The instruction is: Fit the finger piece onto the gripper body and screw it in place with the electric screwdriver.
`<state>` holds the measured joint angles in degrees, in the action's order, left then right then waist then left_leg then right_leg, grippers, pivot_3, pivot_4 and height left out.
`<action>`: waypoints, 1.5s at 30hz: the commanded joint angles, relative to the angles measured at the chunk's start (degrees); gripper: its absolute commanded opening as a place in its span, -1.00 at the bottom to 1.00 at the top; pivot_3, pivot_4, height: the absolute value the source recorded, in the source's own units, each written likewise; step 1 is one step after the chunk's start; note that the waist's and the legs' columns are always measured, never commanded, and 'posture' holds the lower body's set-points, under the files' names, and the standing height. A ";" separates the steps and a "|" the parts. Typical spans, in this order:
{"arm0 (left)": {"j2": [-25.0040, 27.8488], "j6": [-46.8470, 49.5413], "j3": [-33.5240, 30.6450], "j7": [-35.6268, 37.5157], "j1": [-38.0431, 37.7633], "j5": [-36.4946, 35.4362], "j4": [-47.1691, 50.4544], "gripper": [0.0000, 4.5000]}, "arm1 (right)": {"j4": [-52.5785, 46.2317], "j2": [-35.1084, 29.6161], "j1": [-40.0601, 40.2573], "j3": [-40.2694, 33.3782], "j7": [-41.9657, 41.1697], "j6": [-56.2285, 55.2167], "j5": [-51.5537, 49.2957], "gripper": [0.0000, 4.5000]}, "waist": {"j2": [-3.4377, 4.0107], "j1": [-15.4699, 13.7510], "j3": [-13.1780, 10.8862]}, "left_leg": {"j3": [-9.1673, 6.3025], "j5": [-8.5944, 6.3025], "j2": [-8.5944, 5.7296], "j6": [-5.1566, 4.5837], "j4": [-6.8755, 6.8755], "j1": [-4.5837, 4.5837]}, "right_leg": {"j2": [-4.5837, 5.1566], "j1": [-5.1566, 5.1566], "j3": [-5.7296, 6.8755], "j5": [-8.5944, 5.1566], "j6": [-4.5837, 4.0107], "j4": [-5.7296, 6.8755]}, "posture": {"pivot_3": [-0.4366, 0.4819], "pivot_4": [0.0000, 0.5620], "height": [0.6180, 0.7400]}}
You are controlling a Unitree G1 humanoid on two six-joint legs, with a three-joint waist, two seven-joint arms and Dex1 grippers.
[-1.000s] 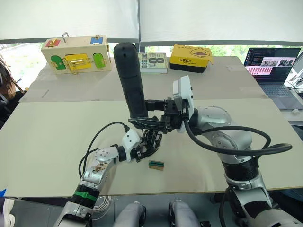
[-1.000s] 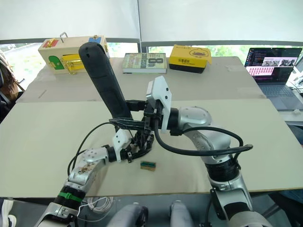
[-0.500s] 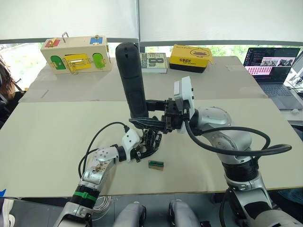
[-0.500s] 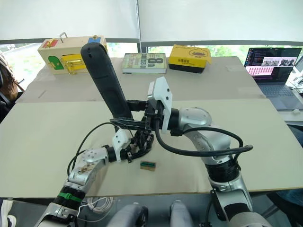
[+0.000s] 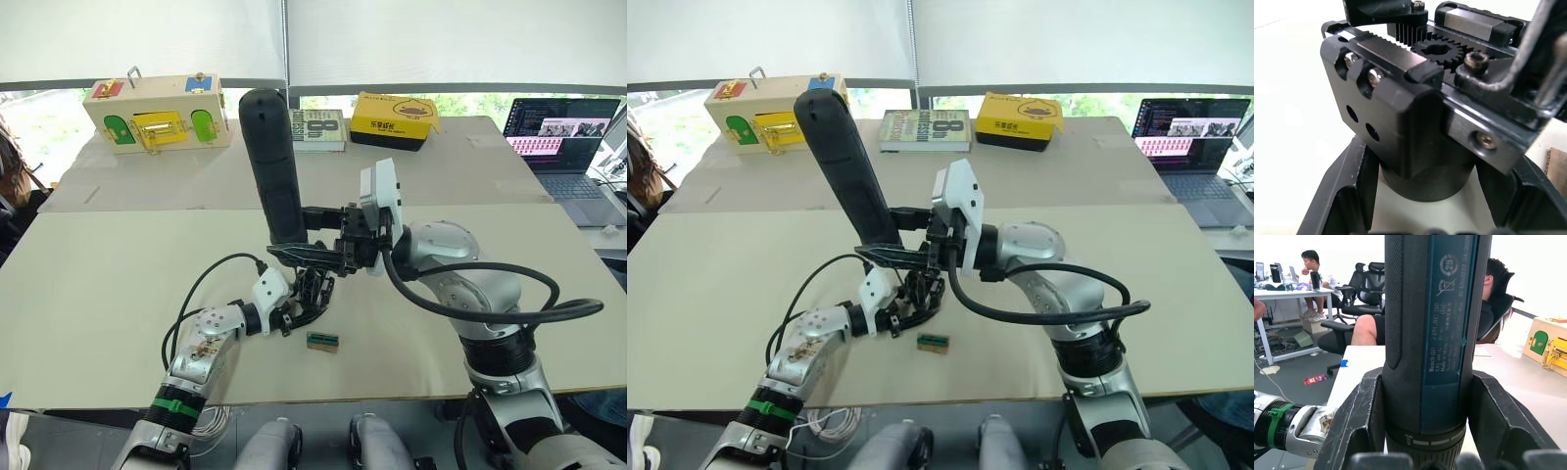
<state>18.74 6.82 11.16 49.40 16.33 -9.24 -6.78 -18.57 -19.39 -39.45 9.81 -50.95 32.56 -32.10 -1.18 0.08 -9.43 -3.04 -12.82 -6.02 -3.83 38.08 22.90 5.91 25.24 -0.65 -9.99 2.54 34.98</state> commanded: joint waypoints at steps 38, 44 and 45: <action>0.39 1.89 1.30 0.77 -1.69 0.06 -1.37 0.03 | 2.31 2.18 7.88 0.42 3.02 -6.98 3.27 -0.13 | 0.04 0.12 0.14 | 0.00 -0.01 0.02 0.01 -0.01 -0.19 | -0.03 -0.13 -0.01 -0.01 0.00 0.01 | -0.05 -0.47 1.00; 0.48 1.89 1.29 0.86 -1.69 0.02 -1.40 0.03 | 3.45 2.43 8.73 2.30 4.41 -7.12 4.62 -0.13 | 0.04 0.22 0.21 | 0.01 -0.25 0.02 0.43 -0.13 -0.55 | -0.02 -0.26 0.00 -0.03 0.01 -0.04 | -0.05 -0.47 1.00; 0.50 1.92 1.29 0.86 -1.71 0.02 -1.38 0.03 | 3.65 2.48 8.84 2.58 4.71 -7.04 4.68 -0.13 | 0.05 0.26 0.22 | 0.01 -0.26 0.02 0.44 -0.14 -0.60 | -0.02 -0.31 0.00 -0.05 0.02 -0.04 | -0.05 -0.47 1.00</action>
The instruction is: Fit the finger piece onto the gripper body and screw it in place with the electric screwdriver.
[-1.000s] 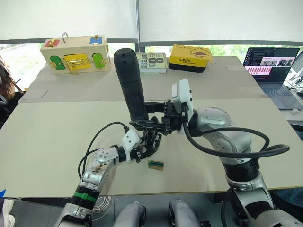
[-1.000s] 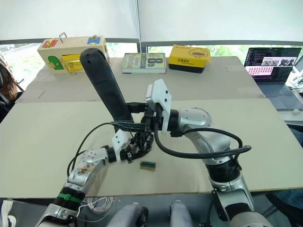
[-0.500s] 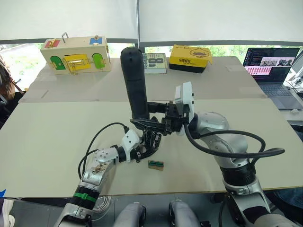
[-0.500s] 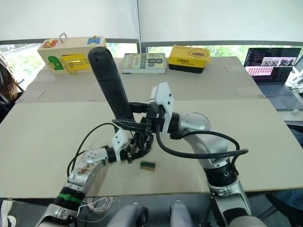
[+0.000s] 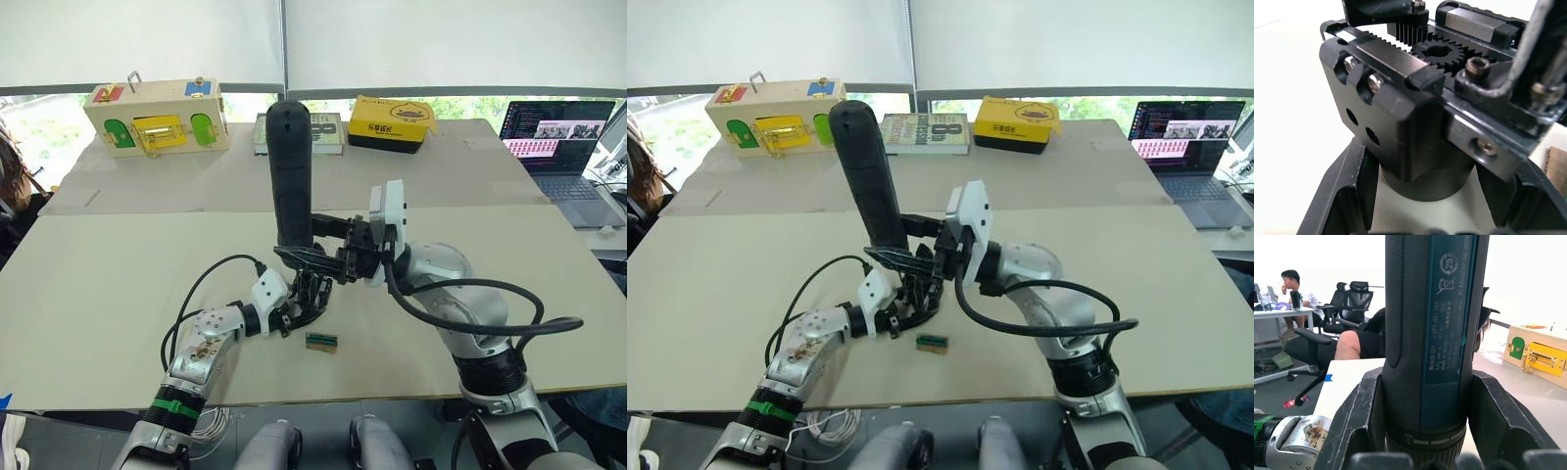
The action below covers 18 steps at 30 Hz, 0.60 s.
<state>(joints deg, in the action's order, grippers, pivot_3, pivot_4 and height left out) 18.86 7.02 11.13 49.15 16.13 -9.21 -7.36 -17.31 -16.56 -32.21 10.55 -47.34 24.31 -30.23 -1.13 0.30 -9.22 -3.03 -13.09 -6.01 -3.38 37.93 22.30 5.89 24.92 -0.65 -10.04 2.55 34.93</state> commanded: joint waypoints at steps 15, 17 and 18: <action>0.84 2.46 1.10 0.92 -2.05 0.00 0.24 0.03 | 5.60 -1.04 3.16 6.22 1.26 -1.37 6.63 -0.13 | 0.19 0.47 0.42 | -0.01 -0.20 0.04 0.01 -0.10 -0.74 | 0.08 -0.67 0.01 -0.60 0.55 0.00 | -0.05 -0.47 1.00; 0.87 2.54 1.08 0.90 -2.12 -0.02 0.32 0.03 | 5.67 -1.06 3.22 6.42 1.29 -1.71 6.59 -0.13 | 0.21 0.48 0.53 | -0.01 -0.22 0.05 0.02 -0.10 -0.76 | 0.13 -0.68 0.00 -0.61 0.54 0.00 | -0.05 -0.47 1.00; 0.87 2.58 1.09 0.88 -2.15 -0.02 0.36 0.03 | 5.68 -1.08 3.25 6.52 1.28 -1.88 6.59 -0.13 | 0.21 0.49 0.58 | -0.01 -0.22 0.05 0.02 -0.11 -0.76 | 0.13 -0.68 0.00 -0.62 0.54 0.00 | -0.05 -0.47 1.00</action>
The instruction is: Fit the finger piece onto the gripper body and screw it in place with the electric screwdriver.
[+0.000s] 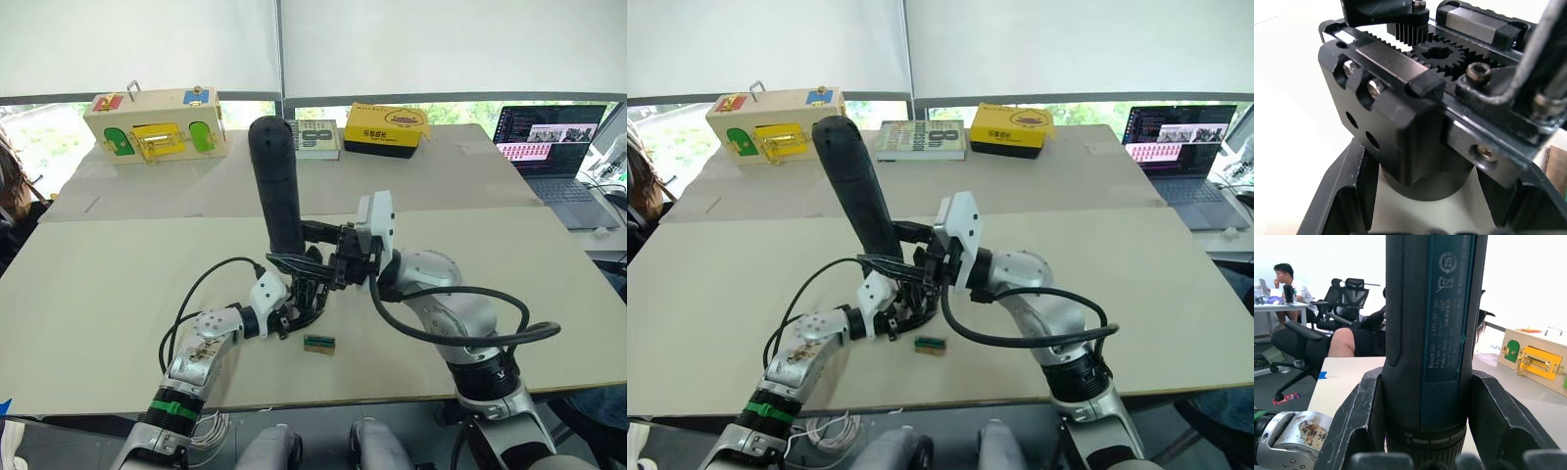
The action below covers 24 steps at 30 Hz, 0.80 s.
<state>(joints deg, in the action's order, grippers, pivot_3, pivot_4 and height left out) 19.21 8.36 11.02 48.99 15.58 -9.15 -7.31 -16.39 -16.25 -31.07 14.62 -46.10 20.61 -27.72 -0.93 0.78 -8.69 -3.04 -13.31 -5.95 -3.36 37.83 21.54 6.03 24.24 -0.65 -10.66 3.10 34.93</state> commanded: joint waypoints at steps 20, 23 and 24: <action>-0.02 0.93 0.73 -0.10 -1.53 0.03 -0.57 0.03 | -1.68 -1.79 -4.86 -3.83 -1.77 3.40 -3.51 -0.13 | -0.01 -0.15 0.14 | -0.02 -0.03 0.01 0.00 -0.02 0.32 | 0.05 0.08 0.02 -0.04 -0.01 0.00 | -0.05 -0.47 1.00; -0.22 0.47 0.58 -0.63 -1.42 0.31 -1.30 0.03 | -3.24 -2.24 -5.70 -4.49 -2.64 4.20 -4.92 -0.13 | -0.01 -0.28 0.13 | -0.02 -0.02 -0.01 0.00 -0.02 0.49 | 0.05 0.21 0.02 0.05 -0.16 -0.01 | -0.05 -0.47 1.00; -0.32 0.30 0.50 -0.86 -1.33 0.38 -1.59 0.03 | -3.44 -2.31 -5.87 -4.59 -2.84 4.19 -5.02 -0.13 | -0.01 -0.32 0.13 | -0.02 -0.02 -0.02 0.00 -0.02 0.52 | 0.06 0.23 0.02 0.04 -0.15 -0.01 | -0.05 -0.47 1.00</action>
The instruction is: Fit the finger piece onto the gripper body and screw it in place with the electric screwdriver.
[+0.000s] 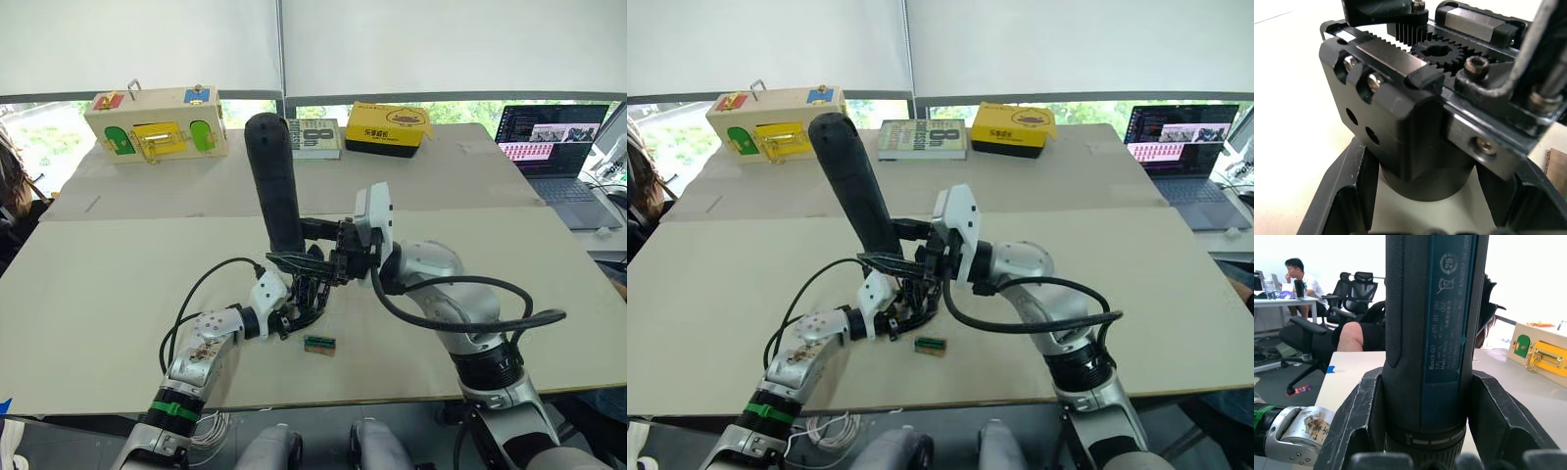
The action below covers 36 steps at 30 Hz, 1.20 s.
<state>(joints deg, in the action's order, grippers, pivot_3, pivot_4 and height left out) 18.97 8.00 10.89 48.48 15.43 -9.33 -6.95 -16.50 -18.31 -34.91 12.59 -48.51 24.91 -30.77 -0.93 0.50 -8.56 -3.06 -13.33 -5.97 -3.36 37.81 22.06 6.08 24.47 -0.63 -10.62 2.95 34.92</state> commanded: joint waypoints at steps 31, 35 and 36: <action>6.82 -3.27 -7.08 1.05 -9.49 -4.25 3.94 0.97 | -11.75 -19.88 -6.26 -22.31 -2.05 21.94 -36.88 -0.13 | -0.08 -0.19 -0.11 | 0.01 -0.04 0.11 -0.05 -0.05 0.44 | 0.13 0.46 -0.01 -0.06 -0.03 -0.08 | -0.05 -0.47 1.00; 13.76 -1.40 -13.42 10.77 -15.25 -14.39 9.23 0.97 | -5.40 -36.28 -4.30 -25.05 -5.00 30.18 -34.32 -0.13 | 0.04 0.09 -0.28 | 0.01 -0.05 0.13 -0.11 -0.05 0.79 | 0.17 0.80 0.02 0.08 -0.47 -0.08 | -0.05 -0.47 1.00; 15.83 -0.89 -15.57 13.36 -16.63 -16.82 9.82 0.97 | -2.92 -41.64 -2.79 -24.06 -6.58 31.37 -30.50 -0.13 | 0.09 0.01 -0.49 | 0.01 -0.05 0.14 -0.13 -0.04 0.83 | 0.19 0.82 0.03 0.06 -0.49 -0.07 | -0.05 -0.47 1.00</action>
<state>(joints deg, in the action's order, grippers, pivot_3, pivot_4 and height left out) 32.53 5.88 -0.68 57.31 0.62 -21.42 0.96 -22.46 -55.38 -38.61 -10.00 -53.10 53.58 -65.14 -0.85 0.51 -9.05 -3.05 -13.39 -5.83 -3.51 37.77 22.97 6.35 25.33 -0.56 -10.60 2.45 34.82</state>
